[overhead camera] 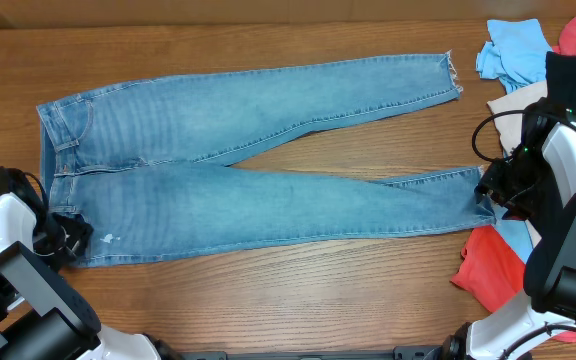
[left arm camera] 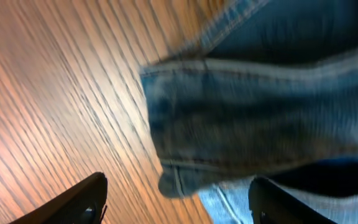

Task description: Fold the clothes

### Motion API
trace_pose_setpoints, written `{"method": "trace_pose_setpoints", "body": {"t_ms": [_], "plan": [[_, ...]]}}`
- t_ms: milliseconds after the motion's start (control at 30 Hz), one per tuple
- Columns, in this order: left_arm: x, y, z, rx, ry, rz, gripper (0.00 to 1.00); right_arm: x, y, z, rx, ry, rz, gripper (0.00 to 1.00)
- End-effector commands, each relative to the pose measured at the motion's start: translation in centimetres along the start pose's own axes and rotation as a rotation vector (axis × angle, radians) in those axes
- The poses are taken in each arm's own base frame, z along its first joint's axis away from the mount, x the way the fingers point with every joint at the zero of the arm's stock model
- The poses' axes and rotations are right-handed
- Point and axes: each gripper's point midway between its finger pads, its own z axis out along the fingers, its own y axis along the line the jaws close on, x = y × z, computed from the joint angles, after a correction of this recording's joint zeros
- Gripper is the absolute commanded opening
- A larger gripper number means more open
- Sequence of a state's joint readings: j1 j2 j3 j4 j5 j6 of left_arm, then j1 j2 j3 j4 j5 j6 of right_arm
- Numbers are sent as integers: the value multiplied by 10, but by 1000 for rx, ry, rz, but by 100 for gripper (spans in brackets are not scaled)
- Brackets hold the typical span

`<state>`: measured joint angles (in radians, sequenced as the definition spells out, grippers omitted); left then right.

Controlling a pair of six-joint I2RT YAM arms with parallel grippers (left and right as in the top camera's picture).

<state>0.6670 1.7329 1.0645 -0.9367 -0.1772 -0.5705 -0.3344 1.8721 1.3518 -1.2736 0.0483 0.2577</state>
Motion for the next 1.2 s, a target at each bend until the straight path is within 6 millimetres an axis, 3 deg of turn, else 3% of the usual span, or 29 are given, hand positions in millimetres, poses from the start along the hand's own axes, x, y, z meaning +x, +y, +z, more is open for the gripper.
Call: {"method": "trace_pose_setpoints", "body": {"t_ms": [0, 200, 400, 433, 500, 533, 633, 933, 1167], "plan": [[-7, 4, 1, -35, -46, -40, 73, -1, -1, -1, -13, -6, 13, 56], [-4, 1, 6, -19, -41, -41, 57, -1, -1, -1, -13, -6, 13, 56], [4, 3, 21, -18, -37, -41, 51, -1, -1, -1, -13, -7, 13, 56], [4, 3, 23, -18, -39, -41, 43, -1, -1, -1, -13, -7, 13, 56], [3, 3, 23, -18, -46, -41, 36, -1, -1, -1, -13, -7, 13, 56], [2, 3, 23, -19, -51, -42, 23, -1, -1, -1, -13, -6, 13, 56], [0, 6, 22, -34, -63, -43, 4, -1, -1, -1, -13, -6, 13, 56], [-4, 4, 15, -27, -65, -44, 4, 6, -3, -2, -3, 22, 22, 56], [-20, -1, -11, 9, -117, -59, 4, 22, -4, -2, -5, 89, 37, 57]]}}
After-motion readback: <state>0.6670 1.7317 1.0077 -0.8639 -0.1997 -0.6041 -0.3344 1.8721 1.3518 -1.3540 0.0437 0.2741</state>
